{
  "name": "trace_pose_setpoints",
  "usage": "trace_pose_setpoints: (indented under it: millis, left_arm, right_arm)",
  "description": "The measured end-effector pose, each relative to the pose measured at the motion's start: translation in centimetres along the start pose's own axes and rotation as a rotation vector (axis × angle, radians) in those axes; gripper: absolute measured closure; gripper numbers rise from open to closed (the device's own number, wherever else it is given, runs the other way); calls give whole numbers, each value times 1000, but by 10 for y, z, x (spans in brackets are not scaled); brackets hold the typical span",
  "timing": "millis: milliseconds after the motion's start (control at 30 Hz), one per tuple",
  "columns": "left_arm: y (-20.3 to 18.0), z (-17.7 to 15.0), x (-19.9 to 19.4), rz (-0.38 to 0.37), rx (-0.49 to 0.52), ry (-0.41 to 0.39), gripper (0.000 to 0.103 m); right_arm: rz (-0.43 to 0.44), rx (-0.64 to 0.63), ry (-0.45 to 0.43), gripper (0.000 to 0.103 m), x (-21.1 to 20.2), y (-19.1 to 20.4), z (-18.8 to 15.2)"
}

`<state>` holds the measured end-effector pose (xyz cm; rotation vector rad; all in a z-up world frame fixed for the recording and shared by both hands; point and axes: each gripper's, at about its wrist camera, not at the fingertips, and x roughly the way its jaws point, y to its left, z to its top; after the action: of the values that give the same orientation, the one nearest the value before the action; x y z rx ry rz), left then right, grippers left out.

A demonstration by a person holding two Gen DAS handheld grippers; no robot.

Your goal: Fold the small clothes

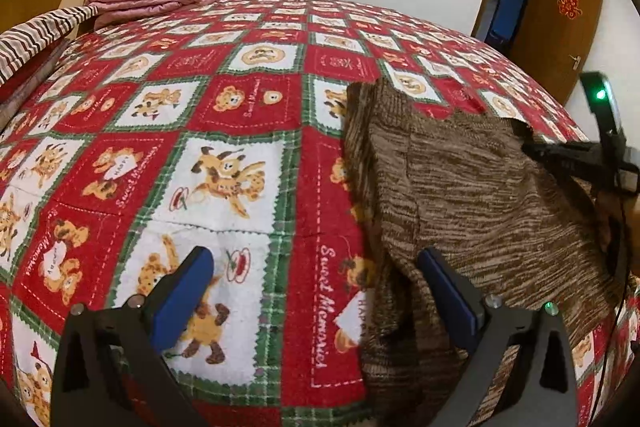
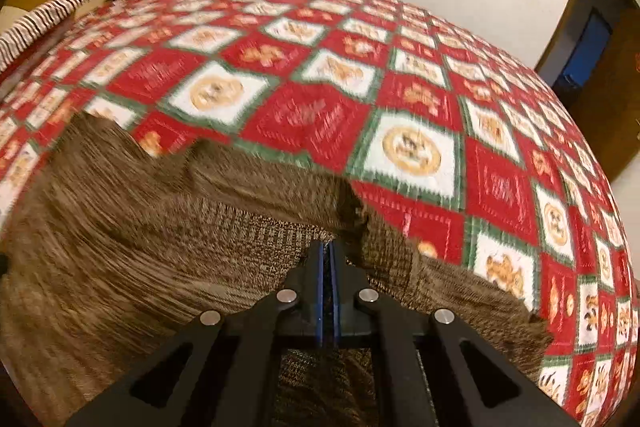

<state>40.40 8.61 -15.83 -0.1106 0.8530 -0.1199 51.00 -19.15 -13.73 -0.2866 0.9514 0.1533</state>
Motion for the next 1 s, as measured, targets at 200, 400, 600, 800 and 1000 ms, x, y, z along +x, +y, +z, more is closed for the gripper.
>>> trace_pose_setpoints:
  millis: [200, 400, 600, 800, 1000]
  left_arm:
    - [1, 0, 0, 1, -7, -1, 0]
    - [-3, -1, 1, 19, 11, 6, 0]
    - [-1, -3, -7, -9, 1, -10, 0]
    - [-15, -13, -8, 97, 82, 39, 0]
    - [-15, -21, -12, 108, 101, 53, 0]
  right_arm:
    - [25, 0, -44, 79, -35, -5, -22]
    - [30, 81, -105, 48, -105, -47, -93]
    - [113, 341, -56, 48, -137, -102, -175]
    - [147, 271, -2, 95, -145, -77, -214]
    - [168, 304, 1, 92, -143, -94, -220]
